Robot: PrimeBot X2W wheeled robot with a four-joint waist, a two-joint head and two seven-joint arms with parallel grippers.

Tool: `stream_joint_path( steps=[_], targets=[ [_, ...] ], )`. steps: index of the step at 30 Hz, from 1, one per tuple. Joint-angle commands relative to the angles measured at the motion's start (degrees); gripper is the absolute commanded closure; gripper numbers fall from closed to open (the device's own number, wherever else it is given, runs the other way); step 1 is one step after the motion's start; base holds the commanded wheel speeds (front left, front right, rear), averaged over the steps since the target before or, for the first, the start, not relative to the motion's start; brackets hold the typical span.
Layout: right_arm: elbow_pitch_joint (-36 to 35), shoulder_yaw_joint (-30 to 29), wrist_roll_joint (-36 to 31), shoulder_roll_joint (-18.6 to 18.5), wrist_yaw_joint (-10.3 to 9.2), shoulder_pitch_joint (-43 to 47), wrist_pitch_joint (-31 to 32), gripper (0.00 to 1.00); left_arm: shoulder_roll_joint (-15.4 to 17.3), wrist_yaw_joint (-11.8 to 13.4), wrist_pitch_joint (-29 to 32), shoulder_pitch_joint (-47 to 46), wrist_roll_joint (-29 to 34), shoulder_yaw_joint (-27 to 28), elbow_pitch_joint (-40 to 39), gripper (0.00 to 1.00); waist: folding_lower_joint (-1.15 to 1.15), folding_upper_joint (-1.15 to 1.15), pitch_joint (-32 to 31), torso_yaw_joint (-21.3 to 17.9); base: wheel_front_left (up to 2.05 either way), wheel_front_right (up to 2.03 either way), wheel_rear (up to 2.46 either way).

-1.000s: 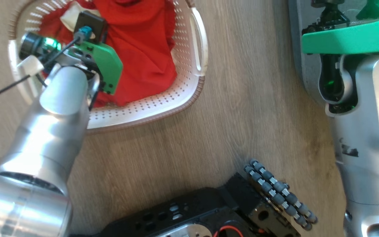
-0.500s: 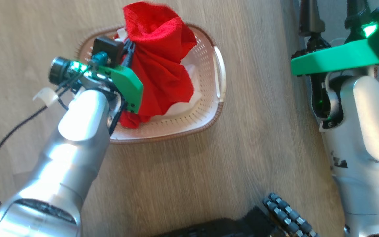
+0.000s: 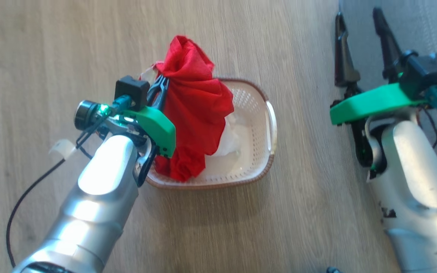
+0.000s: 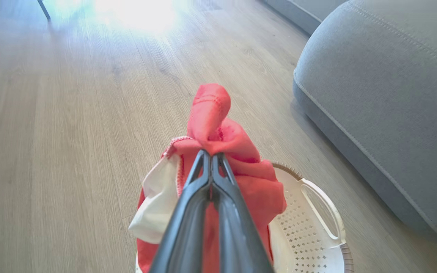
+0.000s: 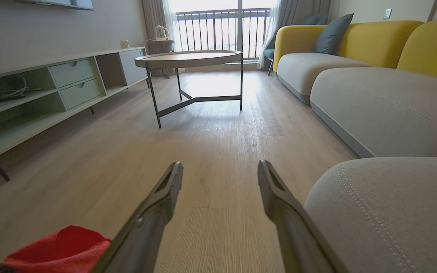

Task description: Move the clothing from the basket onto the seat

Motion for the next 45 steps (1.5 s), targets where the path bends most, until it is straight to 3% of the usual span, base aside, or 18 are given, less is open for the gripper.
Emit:
stream_joint_path(
  steps=[1, 18, 39, 45],
  targets=[
    [-1.2, 1.0, 0.1, -0.1, 0.41, 1.3, -0.3, 0.00, 0.6, 0.3, -0.7, -0.1, -0.1, 1.6, -2.3, 1.00, 0.00, -0.01, -3.6, 1.8, 0.00, 0.00, 0.00],
    [2.0, 1.1, 1.1, -0.2, 0.41, 9.1, -0.3, 0.00, 0.6, -0.1, -0.7, 5.0, 0.4, 4.9, -14.8, 1.00, 0.00, -0.01, -15.6, 4.2, 0.00, 0.00, 0.00],
    [1.9, 1.6, 2.1, 0.2, 0.41, 10.9, -0.3, 0.00, 0.7, 0.0, 1.2, 1.6, 0.9, 4.4, -29.4, 1.00, 0.00, -0.01, -17.4, 4.5, 0.00, 0.00, 0.00],
    [-0.8, 6.7, 3.6, -0.7, 0.41, 8.0, -0.3, 0.00, 0.7, 0.3, 2.0, 2.0, 0.7, 3.7, -31.6, 1.00, 0.00, -0.01, -16.5, 4.8, 0.00, 0.00, 0.00]
  ],
)
